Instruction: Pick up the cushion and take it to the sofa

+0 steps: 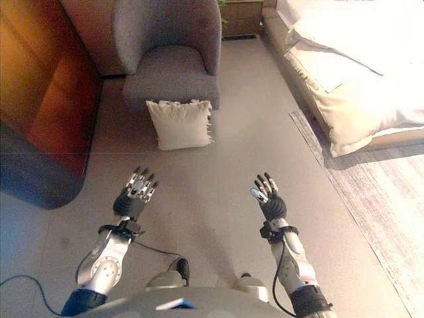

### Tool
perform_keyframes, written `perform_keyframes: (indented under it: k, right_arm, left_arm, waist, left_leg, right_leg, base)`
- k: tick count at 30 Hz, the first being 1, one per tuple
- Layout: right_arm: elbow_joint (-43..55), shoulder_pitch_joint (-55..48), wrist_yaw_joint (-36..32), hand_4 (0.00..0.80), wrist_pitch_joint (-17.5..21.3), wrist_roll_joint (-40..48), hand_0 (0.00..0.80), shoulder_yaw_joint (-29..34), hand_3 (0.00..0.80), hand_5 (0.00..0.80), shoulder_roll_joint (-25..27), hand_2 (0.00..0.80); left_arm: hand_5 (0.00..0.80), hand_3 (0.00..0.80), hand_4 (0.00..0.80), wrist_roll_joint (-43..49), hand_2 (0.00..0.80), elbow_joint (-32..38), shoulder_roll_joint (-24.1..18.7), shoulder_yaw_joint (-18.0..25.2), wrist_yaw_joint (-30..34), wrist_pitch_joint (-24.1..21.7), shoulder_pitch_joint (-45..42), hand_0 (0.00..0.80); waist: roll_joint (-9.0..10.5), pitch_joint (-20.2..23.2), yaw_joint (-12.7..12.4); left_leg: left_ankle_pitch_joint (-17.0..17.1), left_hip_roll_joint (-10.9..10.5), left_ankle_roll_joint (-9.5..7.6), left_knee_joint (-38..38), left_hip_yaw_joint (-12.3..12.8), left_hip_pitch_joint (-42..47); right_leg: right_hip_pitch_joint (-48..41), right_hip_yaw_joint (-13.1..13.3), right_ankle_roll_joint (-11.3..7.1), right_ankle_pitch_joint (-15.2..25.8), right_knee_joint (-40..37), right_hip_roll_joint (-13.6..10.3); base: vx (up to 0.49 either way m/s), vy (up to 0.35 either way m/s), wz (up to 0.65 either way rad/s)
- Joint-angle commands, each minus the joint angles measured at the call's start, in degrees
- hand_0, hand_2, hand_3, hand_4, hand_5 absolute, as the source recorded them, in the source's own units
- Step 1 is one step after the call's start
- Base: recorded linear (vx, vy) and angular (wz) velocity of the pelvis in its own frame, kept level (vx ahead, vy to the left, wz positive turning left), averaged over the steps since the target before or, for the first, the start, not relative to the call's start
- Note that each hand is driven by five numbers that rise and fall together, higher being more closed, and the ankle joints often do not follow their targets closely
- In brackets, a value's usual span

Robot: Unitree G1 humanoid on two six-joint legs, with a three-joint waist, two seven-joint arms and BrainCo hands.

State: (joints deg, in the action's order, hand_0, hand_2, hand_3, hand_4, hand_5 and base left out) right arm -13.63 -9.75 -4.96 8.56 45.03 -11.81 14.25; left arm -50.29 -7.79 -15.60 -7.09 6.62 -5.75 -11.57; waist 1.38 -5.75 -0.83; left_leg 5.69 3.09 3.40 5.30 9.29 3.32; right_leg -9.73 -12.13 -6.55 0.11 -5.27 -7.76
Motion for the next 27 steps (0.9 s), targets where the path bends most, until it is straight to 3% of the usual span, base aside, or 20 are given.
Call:
perform_keyframes:
  k: [1, 13, 19, 22, 25, 27]
  right_arm:
    - [4.95, 2.41, -1.15, 0.0, 1.62, -0.48, 0.0, 1.05, 0.0, 0.0, -0.05, 0.0]
    - [5.61, 0.61, -0.36, 0.0, 1.23, -0.14, 0.0, 1.96, 0.0, 0.0, -0.54, 0.0]
    - [6.94, -2.01, -2.59, 0.0, -1.28, 0.1, 0.0, 2.58, 0.0, 0.0, -0.33, 0.0]
    - [6.78, -1.89, -3.29, 0.0, -1.66, 0.16, 0.0, 2.16, 0.0, 0.0, -0.12, 0.0]
    - [6.98, -1.7, -2.17, 0.0, -0.17, 0.14, 0.0, 2.0, 0.0, 0.0, 0.03, 0.0]
    - [6.17, -0.28, 0.07, 0.0, 1.06, 1.13, 0.0, 1.85, 0.0, 0.0, -0.3, 0.0]
  left_arm:
    - [0.0, 0.0, 0.0, 0.4, 0.0, 3.03, -0.57, -0.62, -0.08, -2.24, 2.17, 0.0]
    - [0.0, 0.0, 0.0, 2.32, 0.0, 3.5, -1.1, 0.55, 0.59, -2.69, 0.05, 0.0]
    - [0.0, 0.0, 0.0, 2.31, 0.0, 4.21, -1.25, 2.17, 1.28, -2.44, -3.23, 0.0]
    - [0.0, 0.0, 0.0, 1.39, 0.0, 3.89, -1.5, 2.49, 1.17, -2.39, -3.07, 0.0]
    - [0.0, 0.0, 0.0, 0.58, 0.0, 3.05, -1.95, 2.39, 2.15, -1.55, -1.22, 0.0]
    - [0.0, 0.0, 0.0, 0.53, 0.0, 1.63, -2.22, 1.29, 2.28, -0.98, 1.65, 0.0]
  waist:
    - [0.43, -0.66, -0.51]
    - [0.67, -0.64, -0.57]
    - [1.06, -0.45, -0.1]
    - [1.36, -1.21, 0.21]
    - [1.34, -1.93, 1.13]
    - [1.75, -2.53, 1.51]
  left_leg:
    - [-7.08, -0.72, -1.03, -0.4, -1.13, 3.05]
    - [-7.68, -0.97, -1.24, -0.87, -1.13, 3.81]
    - [-9.13, -1.12, -1.65, -3.28, -0.16, 3.73]
    - [-9.81, -0.87, -1.95, -6.66, 0.76, 2.22]
    - [-9.12, -0.57, -2.22, -6.2, 5.22, 2.18]
    - [-9.72, -0.86, -2.7, -6.63, 5.69, 2.18]
  right_leg:
    - [2.9, 0.44, -0.52, 0.78, 0.46, 1.97]
    - [2.34, 0.78, -0.67, 0.59, 0.62, 1.75]
    - [2.47, 2.21, -0.78, 0.14, 1.57, 1.13]
    - [3.44, 3.09, -0.62, -0.3, 3.87, 0.52]
    - [3.8, 1.81, -1.16, -0.32, 5.01, -0.19]
    - [4.64, 1.07, -1.68, -0.28, 6.29, -1.13]
  base:
    - [0.0, 0.0, 0.0]
    - [0.012, 0.002, 0.0]
    - [0.071, 0.01, -0.05]
    - [0.017, 0.034, -0.12]
    - [0.004, 0.066, -0.03]
    - [0.002, 0.087, 0.07]
